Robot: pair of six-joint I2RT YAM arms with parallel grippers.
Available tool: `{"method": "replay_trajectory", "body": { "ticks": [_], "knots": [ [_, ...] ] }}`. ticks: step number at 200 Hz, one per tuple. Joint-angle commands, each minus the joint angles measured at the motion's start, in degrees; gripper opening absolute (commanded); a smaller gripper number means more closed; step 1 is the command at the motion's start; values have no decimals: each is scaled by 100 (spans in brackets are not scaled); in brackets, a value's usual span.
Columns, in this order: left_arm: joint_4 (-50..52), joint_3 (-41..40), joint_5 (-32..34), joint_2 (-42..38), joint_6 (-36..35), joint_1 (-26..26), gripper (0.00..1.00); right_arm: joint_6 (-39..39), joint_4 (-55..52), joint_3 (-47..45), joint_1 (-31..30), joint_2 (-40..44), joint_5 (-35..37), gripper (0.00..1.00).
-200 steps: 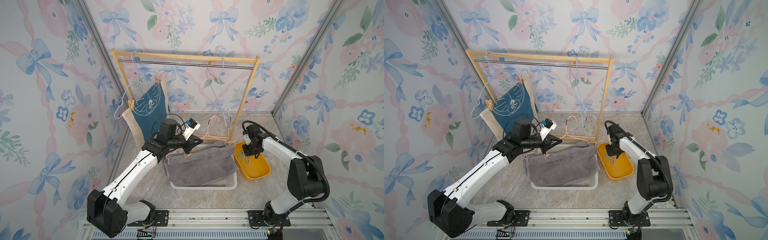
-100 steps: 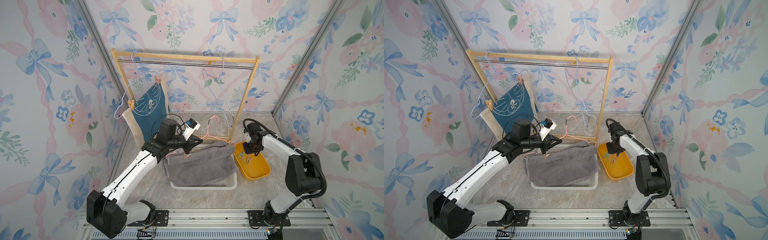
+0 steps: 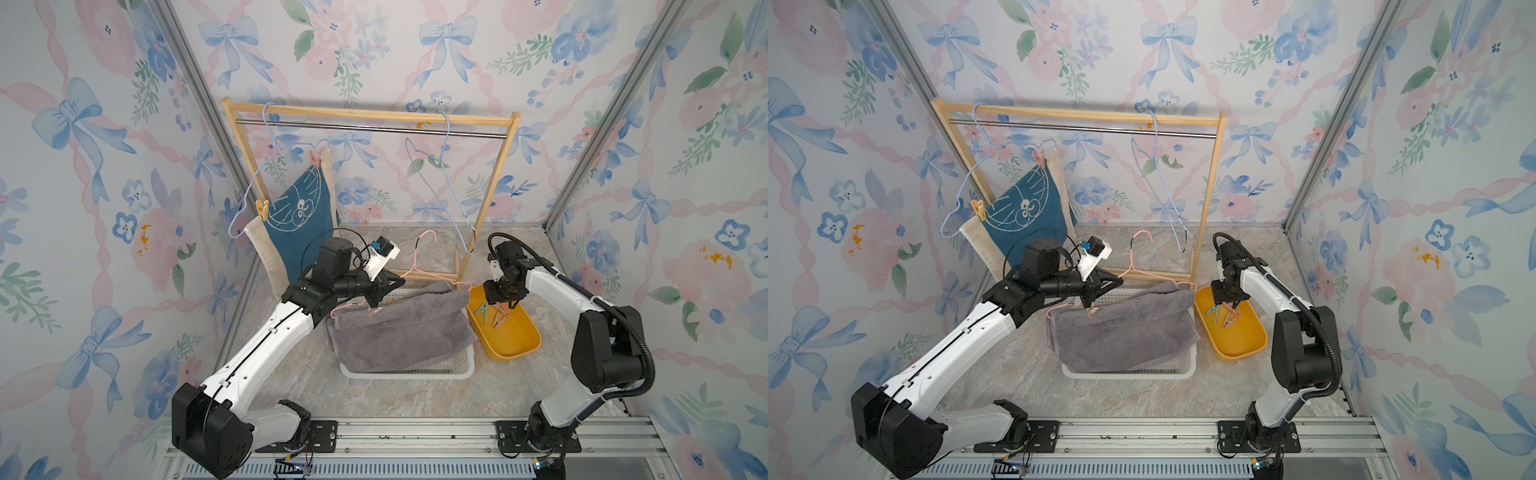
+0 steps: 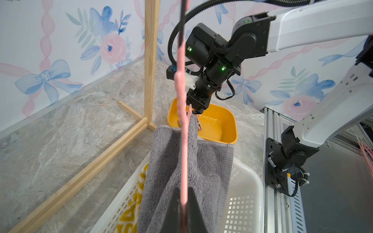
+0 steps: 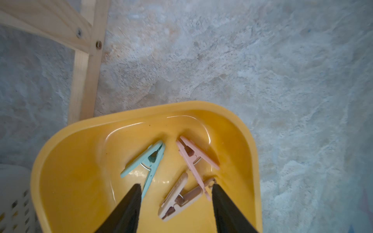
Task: Remove the clothespins securing towels to the hanger
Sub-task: Place the clothespin in the storage box.
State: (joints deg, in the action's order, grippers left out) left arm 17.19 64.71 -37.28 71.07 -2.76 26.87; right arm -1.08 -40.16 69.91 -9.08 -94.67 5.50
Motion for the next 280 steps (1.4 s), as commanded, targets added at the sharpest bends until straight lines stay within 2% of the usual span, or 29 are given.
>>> {"method": "replay_trajectory", "body": {
  "ticks": [1, 47, 80, 99, 120, 153, 210, 233, 280],
  "knots": [
    [-173, -19, -36, -118, -62, 37, 0, 204, 142, -113, 129, 827, -35, 63],
    [-172, -15, -90, -69, -57, 38, 0, 354, 421, -159, 501, 2109, -348, 64],
    [-172, -11, -113, -19, -31, 43, 0, 433, 1683, -545, 454, 3474, -1317, 67],
    [-172, 15, -112, 13, -7, 48, 0, 296, 2287, -710, 137, 4092, -1664, 69],
    [-173, 12, -96, 21, -11, 47, 0, -219, 2345, -643, -620, 4453, -1769, 70],
    [-174, 16, -81, 43, 4, 53, 0, -1064, 1957, -531, -2096, 4587, -1275, 70],
    [-176, 16, -68, 57, 16, 59, 0, -1694, 2009, -681, -3855, 4594, -835, 70],
    [-180, 14, -58, 58, 21, 61, 0, -1749, 2092, -667, -4253, 4221, -1103, 70],
    [-172, 5, -66, 47, 24, 64, 0, -1564, 2678, -864, -4383, 3403, -1878, 69]
  ]
}}
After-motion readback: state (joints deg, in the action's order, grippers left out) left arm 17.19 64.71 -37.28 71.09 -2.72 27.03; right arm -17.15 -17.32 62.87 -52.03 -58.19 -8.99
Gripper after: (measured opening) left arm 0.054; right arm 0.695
